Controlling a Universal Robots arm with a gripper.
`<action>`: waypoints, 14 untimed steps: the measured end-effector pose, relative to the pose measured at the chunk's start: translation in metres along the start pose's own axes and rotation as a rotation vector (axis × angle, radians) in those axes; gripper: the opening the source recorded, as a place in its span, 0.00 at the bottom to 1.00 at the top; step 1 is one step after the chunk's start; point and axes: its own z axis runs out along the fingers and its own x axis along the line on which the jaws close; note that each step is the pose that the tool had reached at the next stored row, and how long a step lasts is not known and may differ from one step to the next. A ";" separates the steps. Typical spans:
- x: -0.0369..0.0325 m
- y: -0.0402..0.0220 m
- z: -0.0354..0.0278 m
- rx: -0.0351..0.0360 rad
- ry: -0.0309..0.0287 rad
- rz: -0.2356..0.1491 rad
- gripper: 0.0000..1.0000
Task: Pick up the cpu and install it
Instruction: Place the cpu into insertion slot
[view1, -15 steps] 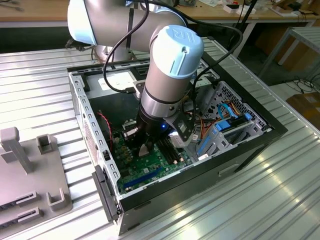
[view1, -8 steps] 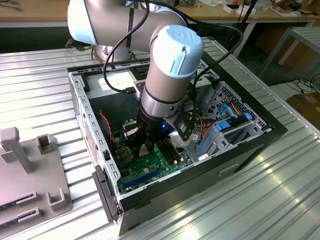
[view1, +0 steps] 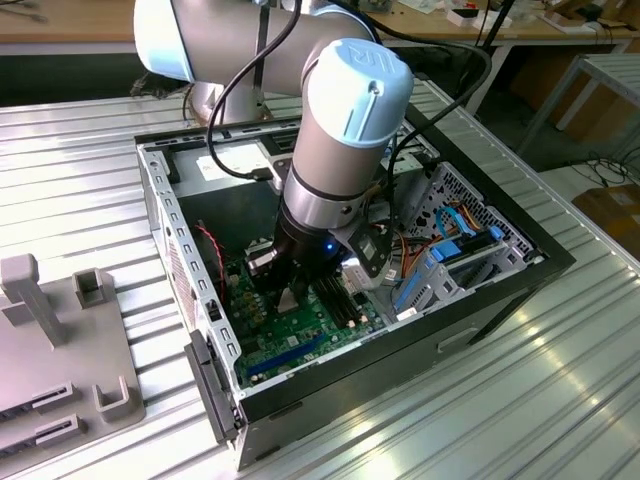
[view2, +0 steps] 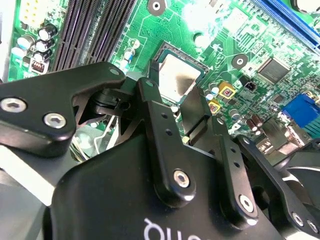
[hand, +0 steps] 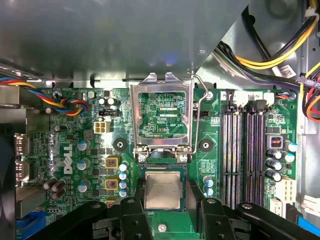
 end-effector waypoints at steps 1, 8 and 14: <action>0.0000 0.0000 0.0000 -0.0001 0.0000 0.000 0.45; 0.0000 0.0000 -0.0002 0.0001 0.0001 0.000 0.45; 0.0011 0.0001 -0.0036 0.0003 0.0002 -0.001 0.37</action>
